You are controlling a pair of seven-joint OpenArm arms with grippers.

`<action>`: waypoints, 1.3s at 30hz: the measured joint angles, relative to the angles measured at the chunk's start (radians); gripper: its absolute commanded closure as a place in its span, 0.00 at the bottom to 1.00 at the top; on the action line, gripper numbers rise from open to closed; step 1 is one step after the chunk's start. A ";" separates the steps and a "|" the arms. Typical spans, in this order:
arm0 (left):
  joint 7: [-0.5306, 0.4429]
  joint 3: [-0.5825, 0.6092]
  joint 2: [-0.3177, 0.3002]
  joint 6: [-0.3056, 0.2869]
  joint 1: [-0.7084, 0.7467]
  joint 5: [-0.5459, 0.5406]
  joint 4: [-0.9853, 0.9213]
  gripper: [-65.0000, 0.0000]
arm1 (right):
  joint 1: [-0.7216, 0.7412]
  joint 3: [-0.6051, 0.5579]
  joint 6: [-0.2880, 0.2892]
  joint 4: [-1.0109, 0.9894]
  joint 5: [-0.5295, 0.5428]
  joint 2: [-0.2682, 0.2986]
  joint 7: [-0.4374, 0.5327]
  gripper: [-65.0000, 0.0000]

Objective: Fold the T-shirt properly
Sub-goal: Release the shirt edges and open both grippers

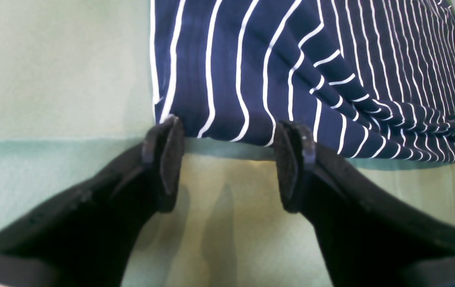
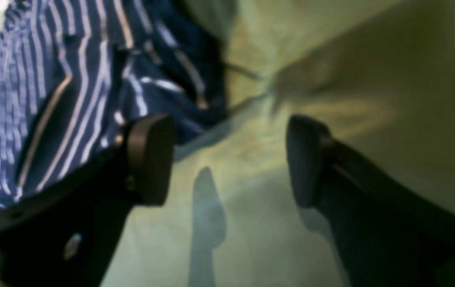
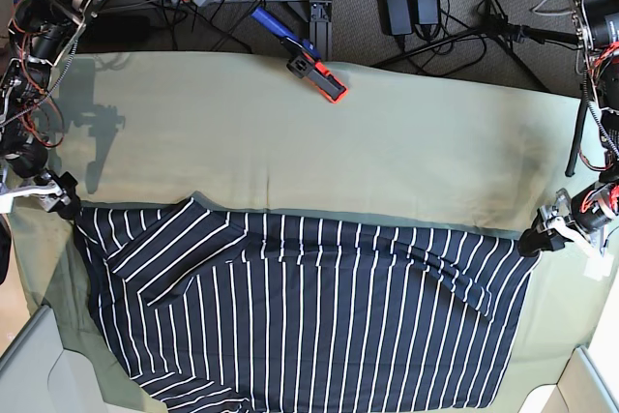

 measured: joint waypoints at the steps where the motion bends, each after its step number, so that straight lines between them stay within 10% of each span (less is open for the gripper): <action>1: 0.000 0.000 0.000 0.000 0.000 0.000 0.000 0.40 | 0.000 -0.013 0.000 0.000 0.004 -0.010 0.012 0.33; 26: 0.016 0.000 0.000 0.000 0.000 0.000 0.000 0.40 | 0.097 -0.094 -0.004 -0.043 -0.093 -0.066 0.148 0.34; 31: 0.019 0.000 0.000 0.035 0.000 -0.026 0.000 0.40 | 0.097 -0.094 -0.004 -0.130 -0.092 -0.066 0.209 0.72; 39: 0.004 0.000 0.007 0.090 0.001 -0.021 -0.006 0.40 | 0.096 -0.094 -0.004 -0.164 -0.090 -0.067 0.258 1.00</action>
